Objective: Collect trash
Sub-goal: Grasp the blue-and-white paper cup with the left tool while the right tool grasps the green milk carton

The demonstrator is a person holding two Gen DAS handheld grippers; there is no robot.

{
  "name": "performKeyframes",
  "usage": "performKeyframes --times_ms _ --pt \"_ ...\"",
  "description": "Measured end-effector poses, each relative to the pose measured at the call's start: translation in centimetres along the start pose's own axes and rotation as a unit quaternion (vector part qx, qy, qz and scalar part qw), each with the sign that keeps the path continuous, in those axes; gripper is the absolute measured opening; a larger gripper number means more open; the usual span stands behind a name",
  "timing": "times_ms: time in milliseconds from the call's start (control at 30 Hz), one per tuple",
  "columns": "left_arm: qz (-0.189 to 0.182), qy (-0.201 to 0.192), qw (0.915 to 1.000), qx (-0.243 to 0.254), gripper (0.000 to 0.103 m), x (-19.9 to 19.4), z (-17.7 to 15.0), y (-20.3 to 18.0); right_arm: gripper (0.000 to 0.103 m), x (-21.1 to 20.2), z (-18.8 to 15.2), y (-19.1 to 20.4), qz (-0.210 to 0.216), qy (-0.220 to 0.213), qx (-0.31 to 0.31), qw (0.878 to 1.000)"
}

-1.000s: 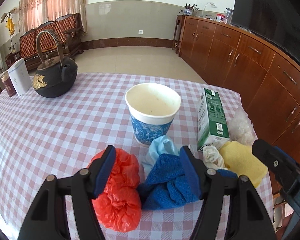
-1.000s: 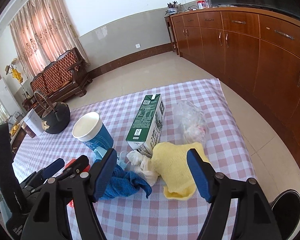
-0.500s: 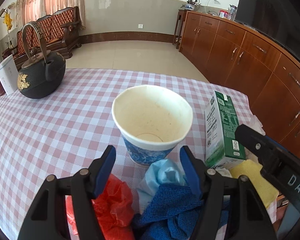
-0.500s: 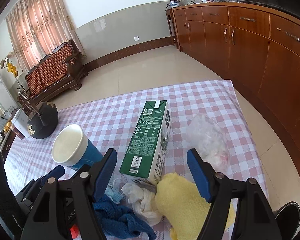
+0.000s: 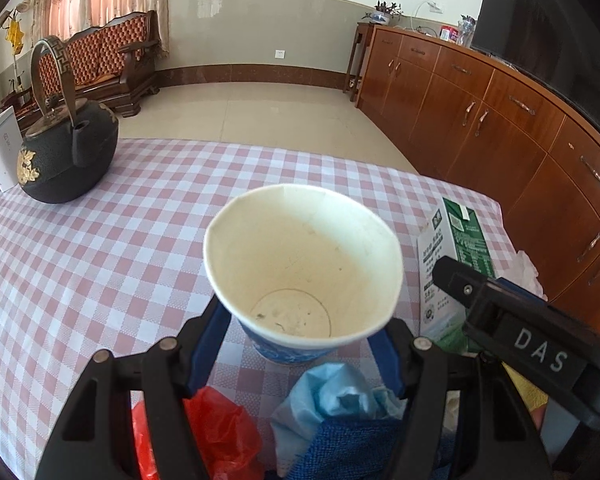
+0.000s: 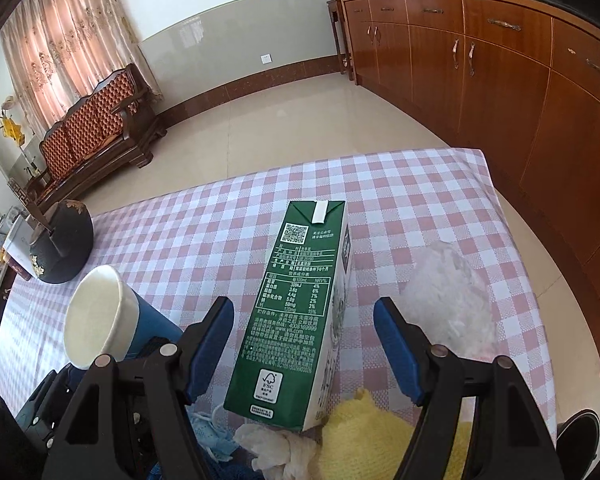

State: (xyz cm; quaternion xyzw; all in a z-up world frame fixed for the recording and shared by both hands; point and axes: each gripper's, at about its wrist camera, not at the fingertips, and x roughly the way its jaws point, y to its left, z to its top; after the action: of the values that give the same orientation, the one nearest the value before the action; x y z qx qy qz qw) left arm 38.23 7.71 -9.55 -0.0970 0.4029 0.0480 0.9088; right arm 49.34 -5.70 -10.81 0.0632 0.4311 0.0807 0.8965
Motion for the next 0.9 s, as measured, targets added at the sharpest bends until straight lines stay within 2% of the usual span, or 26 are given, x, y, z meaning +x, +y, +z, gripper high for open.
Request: performKeyframes --times_ms 167,300,367,400,567,900 --pt "0.003 0.0 1.0 0.001 0.065 0.5 0.0 0.2 0.074 1.3 -0.2 0.4 0.003 0.012 -0.001 1.0" --pt "0.009 -0.004 0.9999 0.01 0.063 0.8 -0.2 -0.1 0.063 2.2 -0.3 0.6 0.004 0.021 -0.002 1.0" --pt "0.006 -0.007 0.9999 0.01 0.061 0.7 -0.3 0.0 0.051 2.3 -0.5 0.8 0.007 0.024 -0.002 1.0" --pt "0.004 -0.009 0.9999 0.009 0.061 0.6 -0.3 0.0 0.043 2.4 -0.5 0.8 0.012 0.025 -0.001 1.0" --pt "-0.006 -0.027 0.9996 0.002 0.059 -0.4 -0.5 0.3 0.042 1.3 -0.7 1.3 0.021 0.002 -0.011 1.0" --pt "-0.024 -0.069 0.9973 -0.001 0.058 -5.4 -0.7 1.3 0.042 -4.4 -0.7 1.3 0.056 -0.05 -0.006 0.997"
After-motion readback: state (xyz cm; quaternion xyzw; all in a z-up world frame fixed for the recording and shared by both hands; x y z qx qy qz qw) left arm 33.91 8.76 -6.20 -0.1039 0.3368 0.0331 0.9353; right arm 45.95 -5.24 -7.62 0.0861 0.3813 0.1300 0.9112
